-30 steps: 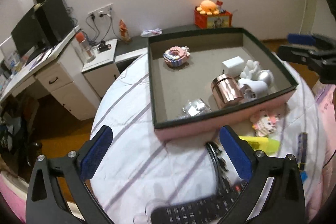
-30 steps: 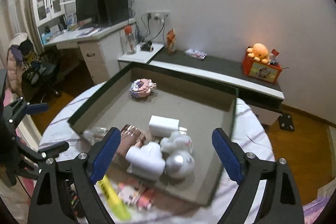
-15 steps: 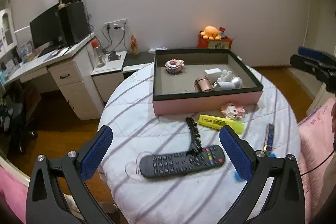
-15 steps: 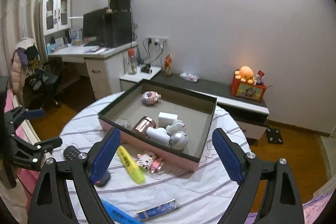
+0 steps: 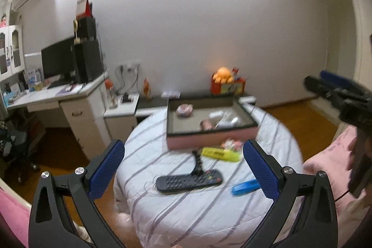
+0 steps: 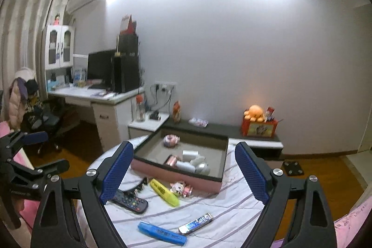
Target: Organize rigid objects
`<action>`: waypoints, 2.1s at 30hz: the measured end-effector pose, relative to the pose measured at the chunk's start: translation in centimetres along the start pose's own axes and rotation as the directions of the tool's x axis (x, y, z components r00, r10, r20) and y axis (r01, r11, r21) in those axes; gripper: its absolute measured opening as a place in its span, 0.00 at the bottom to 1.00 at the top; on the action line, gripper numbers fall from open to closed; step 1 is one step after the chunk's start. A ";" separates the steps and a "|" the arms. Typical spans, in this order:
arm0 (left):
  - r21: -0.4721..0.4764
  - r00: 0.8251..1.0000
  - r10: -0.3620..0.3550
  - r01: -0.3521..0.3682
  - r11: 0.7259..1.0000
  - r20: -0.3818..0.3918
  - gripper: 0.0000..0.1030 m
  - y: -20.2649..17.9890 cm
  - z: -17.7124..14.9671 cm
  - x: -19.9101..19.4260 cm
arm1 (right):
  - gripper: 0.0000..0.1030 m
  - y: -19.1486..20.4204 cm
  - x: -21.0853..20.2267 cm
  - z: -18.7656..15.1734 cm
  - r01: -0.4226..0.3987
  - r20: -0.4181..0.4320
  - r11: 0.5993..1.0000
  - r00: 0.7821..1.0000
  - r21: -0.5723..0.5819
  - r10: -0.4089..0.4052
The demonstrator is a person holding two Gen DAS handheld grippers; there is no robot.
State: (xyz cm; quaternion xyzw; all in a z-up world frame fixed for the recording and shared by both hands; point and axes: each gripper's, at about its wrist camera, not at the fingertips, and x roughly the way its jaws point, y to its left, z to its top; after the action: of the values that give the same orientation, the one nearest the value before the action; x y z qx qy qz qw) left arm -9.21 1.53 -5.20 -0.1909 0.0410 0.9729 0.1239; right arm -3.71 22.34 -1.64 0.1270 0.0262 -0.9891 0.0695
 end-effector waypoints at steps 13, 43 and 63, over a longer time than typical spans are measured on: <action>-0.156 0.954 0.165 -0.128 0.979 0.249 1.00 1.8 -0.4 -8.8 | 0.88 3.4 -6.4 0.4 0.089 0.143 0.996 0.986 -0.001 -0.087; -0.116 0.948 0.014 0.025 0.993 0.319 1.00 0.4 -5.9 -12.0 | 0.88 6.5 -12.1 -3.9 0.100 0.214 0.995 0.972 -0.013 -0.095; -0.016 0.979 0.064 -0.062 0.998 0.191 1.00 -0.5 -7.2 -6.1 | 0.88 4.4 -7.3 -7.6 0.022 0.150 0.999 0.988 0.049 -0.029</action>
State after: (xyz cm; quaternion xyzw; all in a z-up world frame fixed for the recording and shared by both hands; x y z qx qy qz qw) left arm -0.97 -0.24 -9.54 -0.0956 0.0299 0.9904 0.0955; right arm 5.80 19.51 -7.30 0.0534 -0.0007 -0.9970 0.0554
